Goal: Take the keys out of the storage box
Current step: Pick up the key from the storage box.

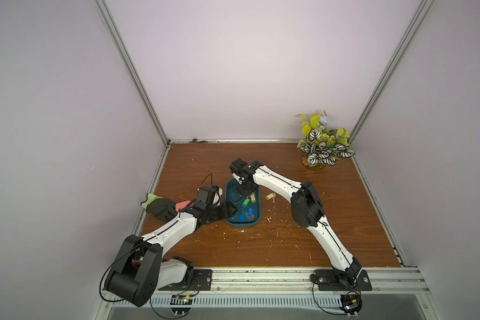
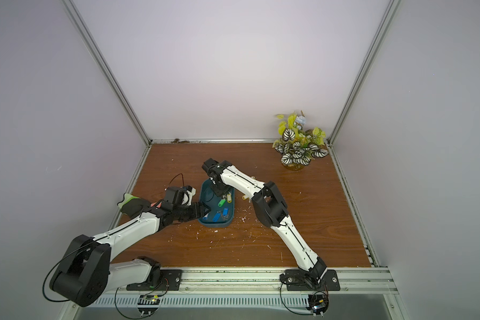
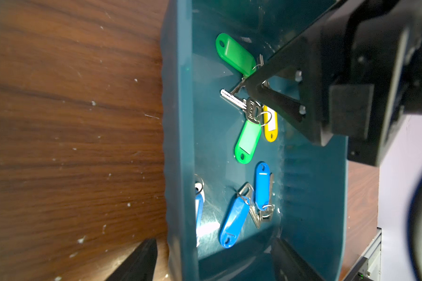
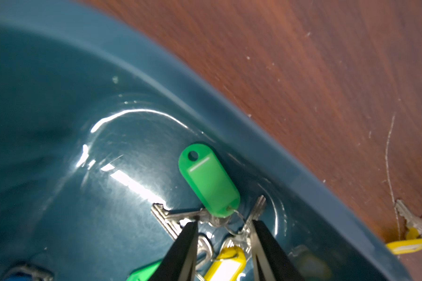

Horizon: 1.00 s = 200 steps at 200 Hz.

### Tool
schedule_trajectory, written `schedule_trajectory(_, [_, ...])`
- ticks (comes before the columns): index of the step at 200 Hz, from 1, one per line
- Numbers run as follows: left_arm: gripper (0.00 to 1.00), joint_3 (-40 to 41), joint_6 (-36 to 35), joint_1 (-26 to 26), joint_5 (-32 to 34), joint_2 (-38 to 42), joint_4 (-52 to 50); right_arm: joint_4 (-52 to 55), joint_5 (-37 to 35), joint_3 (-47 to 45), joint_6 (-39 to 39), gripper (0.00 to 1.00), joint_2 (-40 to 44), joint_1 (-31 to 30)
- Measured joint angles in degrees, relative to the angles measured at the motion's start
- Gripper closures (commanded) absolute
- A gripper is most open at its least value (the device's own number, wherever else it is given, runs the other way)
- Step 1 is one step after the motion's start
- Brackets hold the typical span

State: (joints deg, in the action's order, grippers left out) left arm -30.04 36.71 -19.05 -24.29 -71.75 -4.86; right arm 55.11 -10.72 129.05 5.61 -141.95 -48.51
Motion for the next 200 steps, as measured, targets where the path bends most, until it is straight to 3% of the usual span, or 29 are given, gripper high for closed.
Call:
schedule_trajectory(93, [0.22, 0.0, 0.0, 0.0, 0.1, -0.3, 0.0, 0.1, 1.0, 0.9, 0.6, 0.67, -1.1, 0.0])
schedule_trajectory(184, [0.21, 0.0, 0.0, 0.0, 0.3, -0.9, 0.0, 0.2, 2.1, 1.6, 0.9, 0.99, -1.1, 0.0])
schedule_trajectory(200, [0.2, 0.0, 0.0, 0.0, 0.6, -0.9, 0.0, 0.0, 2.0, 1.7, 0.8, 1.0, -1.1, 0.0])
